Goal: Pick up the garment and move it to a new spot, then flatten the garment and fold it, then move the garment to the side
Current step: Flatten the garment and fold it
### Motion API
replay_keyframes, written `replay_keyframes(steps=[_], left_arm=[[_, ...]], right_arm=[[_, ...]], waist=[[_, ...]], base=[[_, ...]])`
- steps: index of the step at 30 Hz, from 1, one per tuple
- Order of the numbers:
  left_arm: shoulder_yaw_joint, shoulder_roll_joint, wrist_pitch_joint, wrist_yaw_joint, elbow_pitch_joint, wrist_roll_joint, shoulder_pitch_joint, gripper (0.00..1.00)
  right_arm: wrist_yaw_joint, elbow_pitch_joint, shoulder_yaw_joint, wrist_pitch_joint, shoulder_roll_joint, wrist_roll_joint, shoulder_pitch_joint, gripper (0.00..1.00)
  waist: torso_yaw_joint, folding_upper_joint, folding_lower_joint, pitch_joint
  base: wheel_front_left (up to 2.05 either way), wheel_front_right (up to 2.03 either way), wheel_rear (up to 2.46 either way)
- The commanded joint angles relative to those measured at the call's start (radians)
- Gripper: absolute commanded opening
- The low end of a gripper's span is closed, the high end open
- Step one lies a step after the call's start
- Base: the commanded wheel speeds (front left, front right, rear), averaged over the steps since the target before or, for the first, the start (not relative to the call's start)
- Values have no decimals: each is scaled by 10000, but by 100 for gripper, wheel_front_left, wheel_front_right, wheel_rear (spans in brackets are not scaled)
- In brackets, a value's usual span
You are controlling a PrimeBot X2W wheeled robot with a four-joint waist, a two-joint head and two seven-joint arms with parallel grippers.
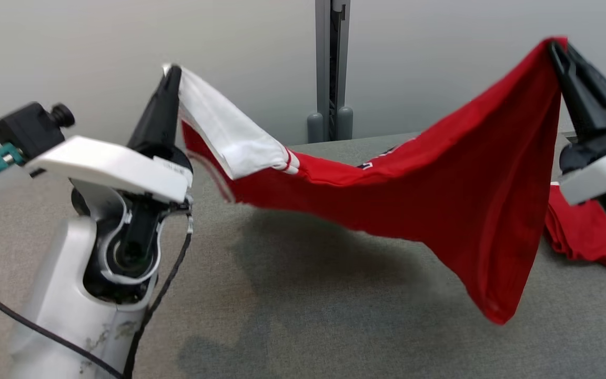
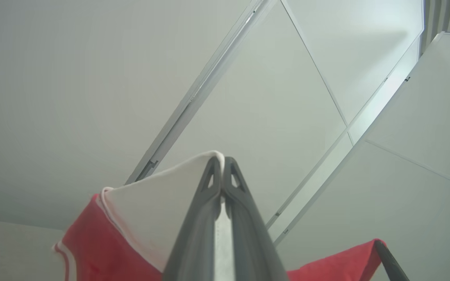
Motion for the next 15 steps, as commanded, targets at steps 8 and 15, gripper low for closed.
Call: replay_keyframes(steps=[8, 15], left_arm=[[295, 203, 413, 362, 58, -24, -1403, 0], [406, 616, 966, 905, 1068, 314, -3290, 0]], right_arm=[[-3, 388, 883, 700, -252, 125, -1664, 0], [-1, 1204, 1881, 1142, -368, 810, -3476, 0]], waist=[[130, -1, 0, 195], [90, -1, 0, 1231]], base=[[0, 0, 0], [0, 0, 0]])
